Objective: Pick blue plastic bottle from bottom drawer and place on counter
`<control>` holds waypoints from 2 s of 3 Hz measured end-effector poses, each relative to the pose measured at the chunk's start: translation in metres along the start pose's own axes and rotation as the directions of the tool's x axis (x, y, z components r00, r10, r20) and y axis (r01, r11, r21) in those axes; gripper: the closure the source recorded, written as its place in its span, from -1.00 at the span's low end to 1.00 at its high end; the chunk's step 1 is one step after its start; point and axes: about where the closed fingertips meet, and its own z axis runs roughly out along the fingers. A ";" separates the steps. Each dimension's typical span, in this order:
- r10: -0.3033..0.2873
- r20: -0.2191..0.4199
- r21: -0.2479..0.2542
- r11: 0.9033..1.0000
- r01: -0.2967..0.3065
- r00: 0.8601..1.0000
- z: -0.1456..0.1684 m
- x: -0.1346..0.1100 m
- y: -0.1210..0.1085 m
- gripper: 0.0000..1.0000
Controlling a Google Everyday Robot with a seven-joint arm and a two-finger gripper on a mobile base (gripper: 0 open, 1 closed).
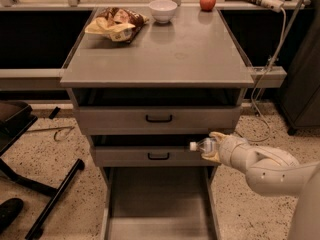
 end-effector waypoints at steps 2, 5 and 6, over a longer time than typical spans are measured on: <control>0.010 -0.024 -0.017 1.000 -0.010 1.000 -0.008 -0.006 -0.007 1.00; -0.035 0.090 -0.017 0.999 0.037 0.995 -0.074 -0.116 -0.064 1.00; -0.035 0.090 -0.017 0.999 0.037 0.995 -0.074 -0.116 -0.064 1.00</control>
Offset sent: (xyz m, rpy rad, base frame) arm -0.0081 -0.0074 0.0373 -0.0217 0.0802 -0.0402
